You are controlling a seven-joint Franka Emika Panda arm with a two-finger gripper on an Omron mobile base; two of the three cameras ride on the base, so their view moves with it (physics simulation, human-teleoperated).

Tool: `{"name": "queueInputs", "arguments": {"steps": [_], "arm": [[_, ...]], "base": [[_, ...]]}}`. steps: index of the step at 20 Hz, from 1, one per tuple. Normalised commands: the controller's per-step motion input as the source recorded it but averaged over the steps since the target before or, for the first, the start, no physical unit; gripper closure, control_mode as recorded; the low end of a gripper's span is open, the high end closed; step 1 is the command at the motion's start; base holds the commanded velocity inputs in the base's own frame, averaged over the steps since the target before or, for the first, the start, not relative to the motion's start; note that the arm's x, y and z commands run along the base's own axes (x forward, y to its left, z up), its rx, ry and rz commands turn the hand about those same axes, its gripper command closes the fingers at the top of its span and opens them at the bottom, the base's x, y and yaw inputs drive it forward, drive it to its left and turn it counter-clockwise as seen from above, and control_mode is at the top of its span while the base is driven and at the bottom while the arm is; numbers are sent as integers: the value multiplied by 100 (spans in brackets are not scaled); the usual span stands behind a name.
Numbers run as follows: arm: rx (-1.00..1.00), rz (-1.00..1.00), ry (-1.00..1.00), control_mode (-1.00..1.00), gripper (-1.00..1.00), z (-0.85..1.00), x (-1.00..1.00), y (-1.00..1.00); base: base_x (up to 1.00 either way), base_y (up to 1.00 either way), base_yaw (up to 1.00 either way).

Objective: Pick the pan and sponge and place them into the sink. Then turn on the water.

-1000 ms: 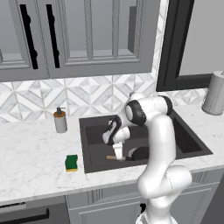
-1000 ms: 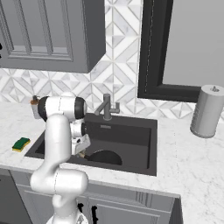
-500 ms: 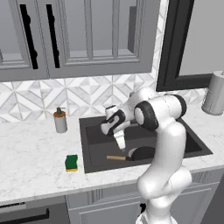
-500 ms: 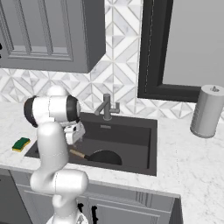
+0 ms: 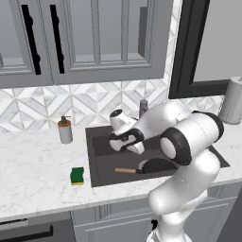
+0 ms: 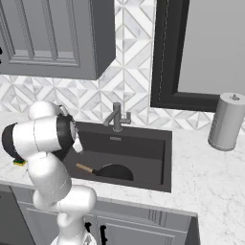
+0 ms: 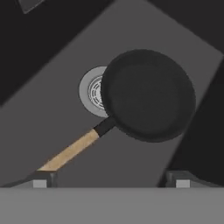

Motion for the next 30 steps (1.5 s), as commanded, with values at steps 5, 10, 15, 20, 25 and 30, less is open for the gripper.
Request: {"name": "queueInputs", "arguments": {"steps": [5,10,15,20,25,30], "arm": [[12,80,13,-100,-100,77,0,6],[8,59,8,-100,-100,52,-19,23],[-2,30,4,-100,-100,10,-5,62],[0,2,3,-100,-100,0,0,12],[5,2,3,-100,-100,2,-3,9],[5,4,10,-100,-100,9,-28,38]], "base": [[0,0,0],[0,0,0],[0,0,0],[0,0,0],[0,0,0],[0,0,0]]}}
